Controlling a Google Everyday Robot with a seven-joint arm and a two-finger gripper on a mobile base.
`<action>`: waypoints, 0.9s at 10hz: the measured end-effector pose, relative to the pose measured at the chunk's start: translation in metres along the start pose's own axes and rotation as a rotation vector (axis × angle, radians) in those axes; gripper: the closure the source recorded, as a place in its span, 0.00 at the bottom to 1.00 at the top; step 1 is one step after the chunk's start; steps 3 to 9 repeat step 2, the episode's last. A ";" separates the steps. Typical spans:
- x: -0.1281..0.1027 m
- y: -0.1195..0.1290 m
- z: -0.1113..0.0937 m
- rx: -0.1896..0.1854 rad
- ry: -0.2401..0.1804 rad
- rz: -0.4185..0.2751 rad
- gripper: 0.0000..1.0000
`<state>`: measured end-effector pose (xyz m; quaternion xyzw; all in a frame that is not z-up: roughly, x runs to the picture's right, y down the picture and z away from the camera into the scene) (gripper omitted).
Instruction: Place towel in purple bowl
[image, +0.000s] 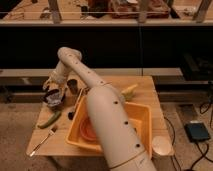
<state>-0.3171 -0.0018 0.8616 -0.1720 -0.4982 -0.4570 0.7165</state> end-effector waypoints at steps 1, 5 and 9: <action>-0.003 -0.005 -0.008 -0.001 0.014 -0.018 0.30; -0.007 -0.010 -0.015 -0.001 0.019 -0.042 0.30; -0.007 -0.010 -0.015 -0.001 0.019 -0.042 0.30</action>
